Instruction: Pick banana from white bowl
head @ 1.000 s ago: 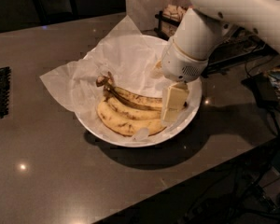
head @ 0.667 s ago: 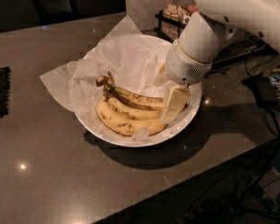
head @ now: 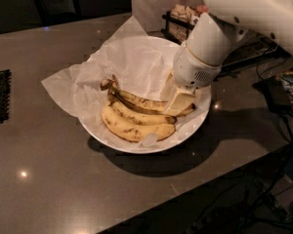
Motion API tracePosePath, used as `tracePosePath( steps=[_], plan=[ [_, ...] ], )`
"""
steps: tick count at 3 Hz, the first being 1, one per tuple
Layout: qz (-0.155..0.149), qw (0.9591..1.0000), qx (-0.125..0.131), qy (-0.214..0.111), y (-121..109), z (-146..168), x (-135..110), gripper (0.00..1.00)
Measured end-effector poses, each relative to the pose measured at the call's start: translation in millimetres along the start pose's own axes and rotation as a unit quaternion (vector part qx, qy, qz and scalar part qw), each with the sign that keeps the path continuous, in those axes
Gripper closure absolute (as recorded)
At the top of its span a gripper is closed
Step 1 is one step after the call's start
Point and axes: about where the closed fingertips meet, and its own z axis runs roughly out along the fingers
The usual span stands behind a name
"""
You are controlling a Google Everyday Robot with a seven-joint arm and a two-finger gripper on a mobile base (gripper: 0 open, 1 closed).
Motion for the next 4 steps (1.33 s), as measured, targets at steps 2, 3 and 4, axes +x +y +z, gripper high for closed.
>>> tracePosePath(
  steps=[2,3,4],
  plan=[
    [0.01,0.9994,-0.019,0.027,-2,7,2,0.45],
    [0.016,0.9988,-0.027,0.039,-2,9,3,0.21],
    [0.025,0.9974,-0.038,0.055,-1,16,6,0.22]
  ],
)
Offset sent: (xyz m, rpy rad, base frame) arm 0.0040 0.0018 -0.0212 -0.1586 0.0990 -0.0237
